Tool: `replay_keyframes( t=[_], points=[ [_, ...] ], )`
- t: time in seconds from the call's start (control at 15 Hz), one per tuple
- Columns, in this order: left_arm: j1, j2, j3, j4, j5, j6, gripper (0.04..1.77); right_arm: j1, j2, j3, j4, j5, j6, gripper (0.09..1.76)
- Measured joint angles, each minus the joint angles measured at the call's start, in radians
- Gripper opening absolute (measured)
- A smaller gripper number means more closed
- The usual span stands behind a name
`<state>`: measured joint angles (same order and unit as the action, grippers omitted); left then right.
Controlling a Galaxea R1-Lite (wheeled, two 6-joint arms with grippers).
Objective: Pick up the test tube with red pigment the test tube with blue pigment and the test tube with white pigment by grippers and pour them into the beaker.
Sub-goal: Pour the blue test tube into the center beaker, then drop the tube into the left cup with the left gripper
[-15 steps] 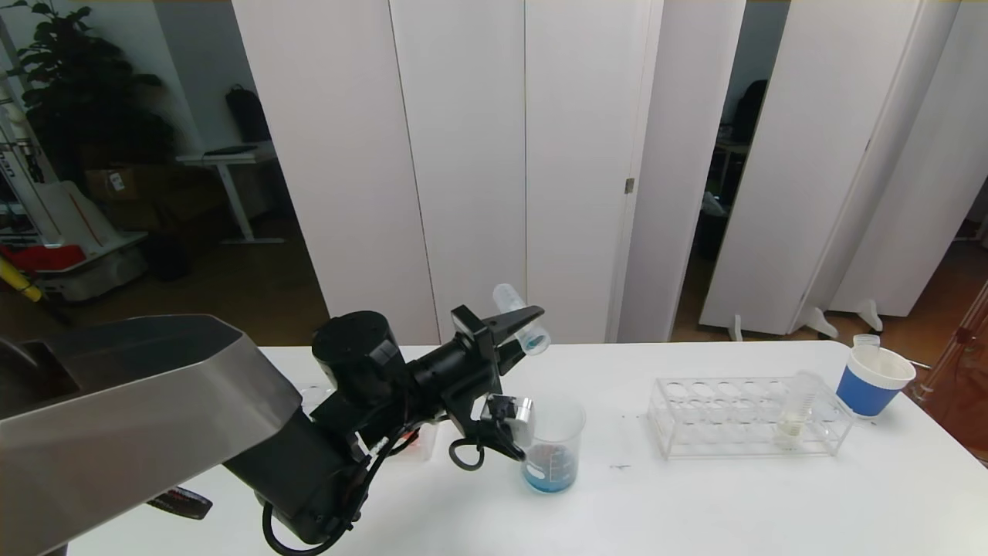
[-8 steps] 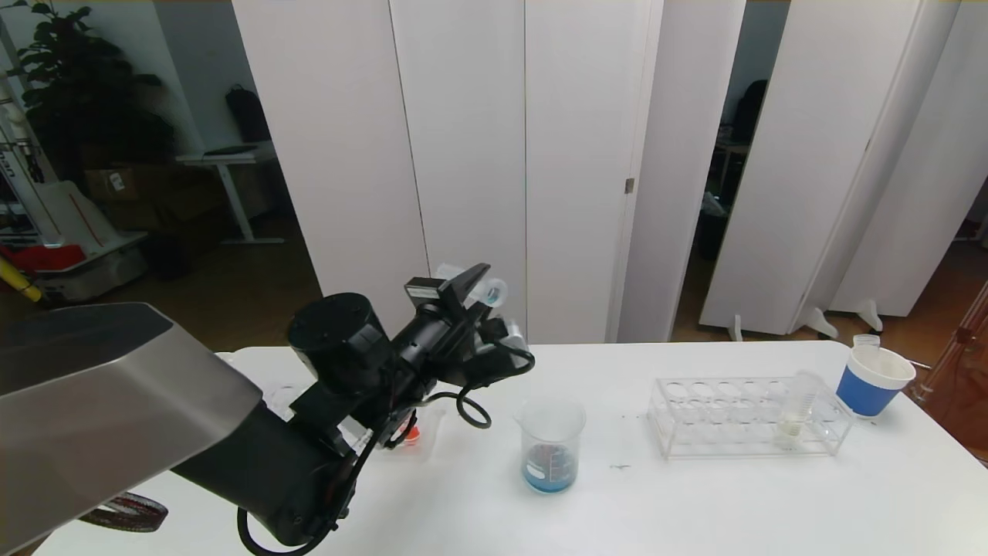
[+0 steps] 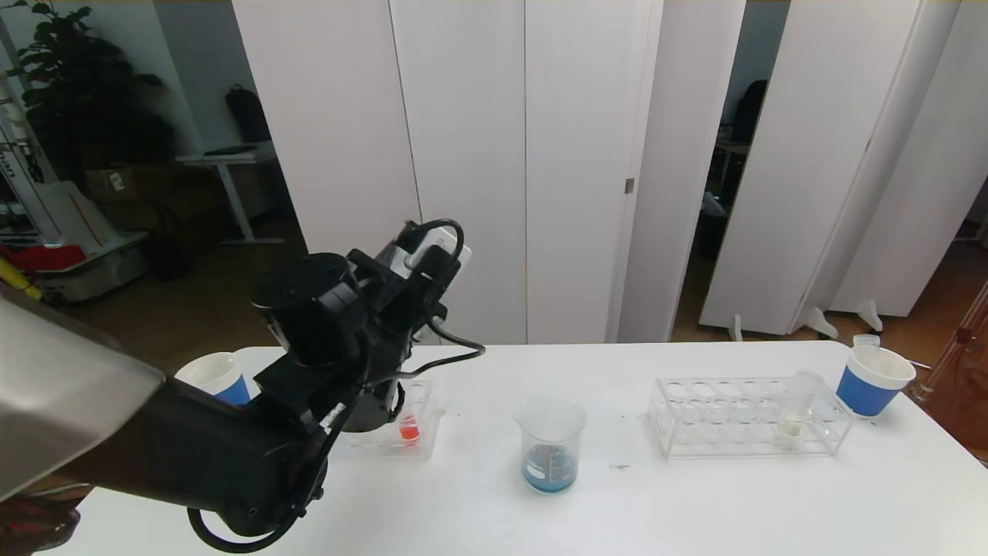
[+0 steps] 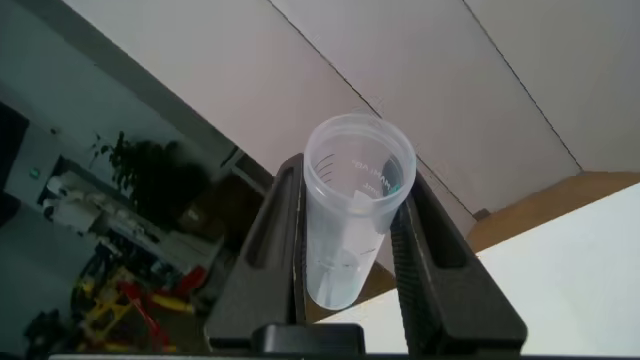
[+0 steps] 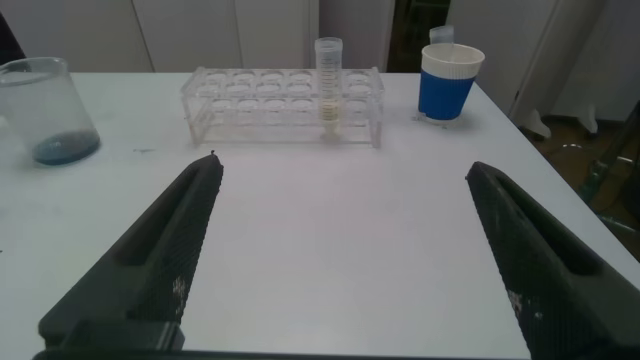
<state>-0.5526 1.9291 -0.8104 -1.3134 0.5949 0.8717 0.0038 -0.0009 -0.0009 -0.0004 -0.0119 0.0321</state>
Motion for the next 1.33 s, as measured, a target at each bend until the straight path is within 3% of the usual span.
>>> replay_keyframes(
  t=[0.13,0.27,0.47,0.67,0.8,0.93,1.33],
  points=[
    [0.006,-0.064,-0.032,0.104,0.123,-0.114,0.58,0.000,0.000,0.000,0.000,0.000,0.000,1.75],
    [0.017,-0.133,-0.062,0.219,0.200,-0.211,0.58,0.000,0.000,0.000,0.000,0.000,0.000,1.75],
    [0.047,-0.238,-0.098,0.415,0.291,-0.352,0.58,0.000,0.000,0.000,0.000,0.000,0.000,1.75],
    [0.101,-0.330,-0.114,0.580,0.318,-0.467,0.58,0.000,0.000,0.000,0.000,0.000,0.000,1.75],
    [0.153,-0.382,-0.115,0.712,0.306,-0.579,0.58,0.000,0.000,0.000,0.000,0.000,0.000,1.75],
    [0.216,-0.425,-0.110,0.785,0.288,-0.632,0.58,0.000,0.000,0.000,0.000,0.000,0.000,1.75],
    [0.439,-0.510,-0.061,0.903,0.010,-0.956,0.58,0.000,0.000,0.000,0.000,0.000,0.000,1.75]
  ],
)
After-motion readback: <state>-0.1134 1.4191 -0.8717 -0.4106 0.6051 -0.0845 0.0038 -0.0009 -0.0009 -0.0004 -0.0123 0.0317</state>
